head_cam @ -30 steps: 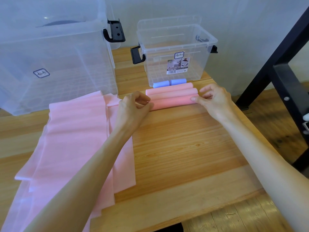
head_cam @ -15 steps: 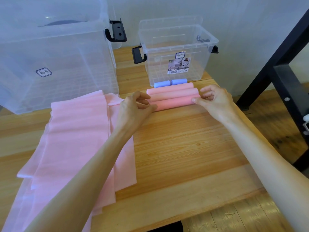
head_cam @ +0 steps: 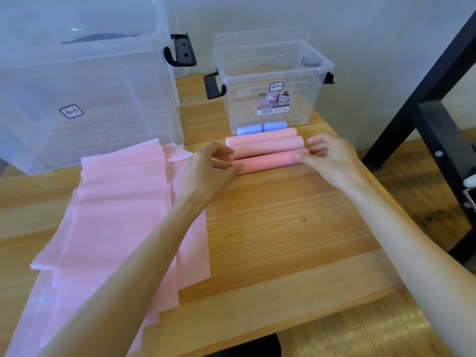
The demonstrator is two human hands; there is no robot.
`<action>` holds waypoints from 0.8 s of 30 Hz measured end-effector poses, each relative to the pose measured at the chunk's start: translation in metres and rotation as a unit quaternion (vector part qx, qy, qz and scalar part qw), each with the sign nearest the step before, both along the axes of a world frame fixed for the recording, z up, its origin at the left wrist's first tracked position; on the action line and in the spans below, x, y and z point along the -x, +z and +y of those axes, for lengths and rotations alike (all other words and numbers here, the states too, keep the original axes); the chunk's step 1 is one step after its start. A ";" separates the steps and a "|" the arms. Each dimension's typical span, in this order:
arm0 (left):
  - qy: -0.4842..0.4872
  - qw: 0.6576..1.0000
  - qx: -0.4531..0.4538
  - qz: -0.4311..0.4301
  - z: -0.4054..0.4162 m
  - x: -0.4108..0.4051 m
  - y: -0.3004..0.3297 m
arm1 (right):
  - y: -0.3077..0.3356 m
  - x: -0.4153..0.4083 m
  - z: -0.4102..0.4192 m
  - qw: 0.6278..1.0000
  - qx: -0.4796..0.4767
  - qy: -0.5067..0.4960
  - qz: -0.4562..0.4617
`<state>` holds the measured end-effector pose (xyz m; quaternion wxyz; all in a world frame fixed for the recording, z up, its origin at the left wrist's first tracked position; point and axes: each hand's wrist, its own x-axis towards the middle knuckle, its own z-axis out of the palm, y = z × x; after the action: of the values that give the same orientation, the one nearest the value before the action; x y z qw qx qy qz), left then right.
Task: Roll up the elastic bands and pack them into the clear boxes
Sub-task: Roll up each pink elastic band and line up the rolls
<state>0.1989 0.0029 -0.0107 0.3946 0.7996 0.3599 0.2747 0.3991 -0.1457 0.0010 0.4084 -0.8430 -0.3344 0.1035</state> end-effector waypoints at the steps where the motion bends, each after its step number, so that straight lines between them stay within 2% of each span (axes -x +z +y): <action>1: -0.001 1.000 -0.001 0.000 -0.001 0.000 0.000 | 0.000 0.000 -0.001 1.000 0.001 0.001 0.000; 24: 0.001 1.000 0.008 -0.012 -0.020 0.033 0.008 | 0.006 0.021 -0.026 1.000 0.003 0.008 -0.017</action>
<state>0.1663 -0.0168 -0.0027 0.4048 0.7929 0.3576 0.2821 0.3778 -0.1715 0.0070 0.3995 -0.8430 -0.3479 0.0929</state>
